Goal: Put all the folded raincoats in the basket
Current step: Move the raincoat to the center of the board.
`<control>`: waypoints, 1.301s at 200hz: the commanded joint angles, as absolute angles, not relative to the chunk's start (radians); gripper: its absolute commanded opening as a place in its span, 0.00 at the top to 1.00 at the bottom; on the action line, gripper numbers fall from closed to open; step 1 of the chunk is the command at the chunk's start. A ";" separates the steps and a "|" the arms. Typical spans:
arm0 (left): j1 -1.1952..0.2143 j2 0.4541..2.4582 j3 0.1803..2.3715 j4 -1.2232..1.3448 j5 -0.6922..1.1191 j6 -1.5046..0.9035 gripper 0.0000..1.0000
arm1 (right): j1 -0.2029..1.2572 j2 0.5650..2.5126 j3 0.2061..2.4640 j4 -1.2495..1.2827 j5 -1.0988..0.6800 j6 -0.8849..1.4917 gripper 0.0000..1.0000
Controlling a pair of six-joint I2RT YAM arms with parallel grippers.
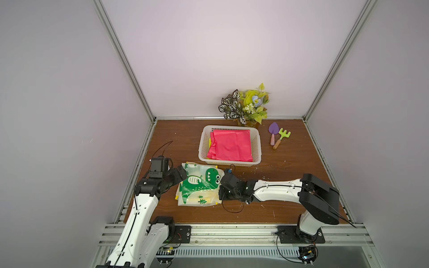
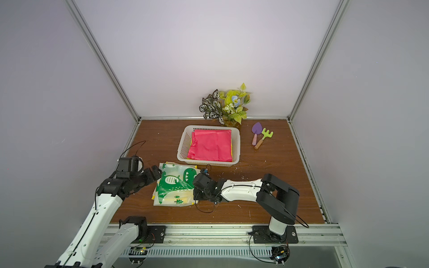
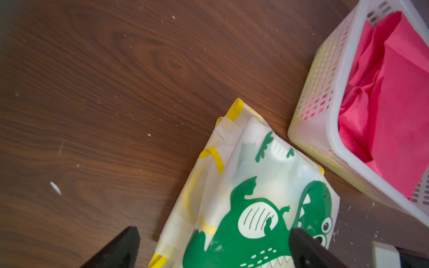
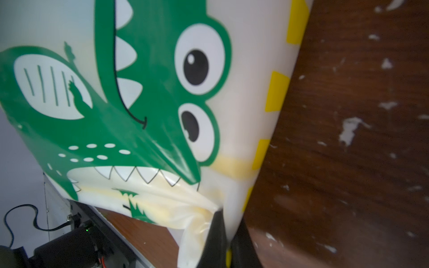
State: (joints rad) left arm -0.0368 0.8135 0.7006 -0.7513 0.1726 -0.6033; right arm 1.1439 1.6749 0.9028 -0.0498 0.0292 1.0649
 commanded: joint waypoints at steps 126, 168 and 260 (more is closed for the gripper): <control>-0.387 1.039 0.621 -0.510 0.280 -0.675 0.00 | 1.000 1.403 0.698 -0.316 0.023 1.006 1.00; -0.449 1.120 0.577 -0.426 0.243 -0.689 0.04 | 0.992 1.457 0.714 -0.305 0.006 0.990 1.00; -0.449 1.133 0.437 -0.284 0.228 -0.714 0.33 | 0.992 1.392 0.755 -0.315 0.047 0.977 0.43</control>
